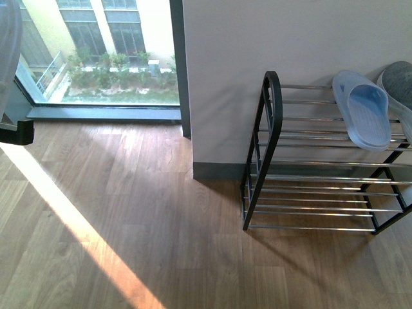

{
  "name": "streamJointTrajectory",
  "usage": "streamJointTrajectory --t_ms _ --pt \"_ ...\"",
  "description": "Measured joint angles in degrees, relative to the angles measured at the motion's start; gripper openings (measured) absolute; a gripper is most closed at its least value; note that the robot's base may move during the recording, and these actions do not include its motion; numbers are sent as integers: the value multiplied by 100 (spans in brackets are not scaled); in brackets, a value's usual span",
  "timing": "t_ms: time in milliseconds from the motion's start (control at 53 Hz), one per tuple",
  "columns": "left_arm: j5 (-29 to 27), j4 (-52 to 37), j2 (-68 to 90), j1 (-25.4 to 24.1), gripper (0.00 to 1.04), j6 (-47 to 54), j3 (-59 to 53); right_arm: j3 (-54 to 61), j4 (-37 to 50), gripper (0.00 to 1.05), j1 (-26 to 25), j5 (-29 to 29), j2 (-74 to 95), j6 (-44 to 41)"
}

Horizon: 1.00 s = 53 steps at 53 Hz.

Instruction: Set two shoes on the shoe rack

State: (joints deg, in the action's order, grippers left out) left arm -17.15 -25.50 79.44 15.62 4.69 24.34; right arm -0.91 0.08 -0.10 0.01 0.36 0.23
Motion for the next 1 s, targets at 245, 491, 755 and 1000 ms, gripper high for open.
streamJointTrajectory --t_ms 245,491,755,1000 --pt "-28 0 0 -26 2 -2 0 0 -2 64 0 -22 -7 -2" --pt "-26 0 -2 -26 2 0 0 0 -9 95 0 -15 -7 -2" --pt "13 0 4 15 2 0 0 0 -11 96 7 31 -9 -4" --pt "-155 -24 22 48 2 -151 4 0 -11 96 9 22 -9 -4"
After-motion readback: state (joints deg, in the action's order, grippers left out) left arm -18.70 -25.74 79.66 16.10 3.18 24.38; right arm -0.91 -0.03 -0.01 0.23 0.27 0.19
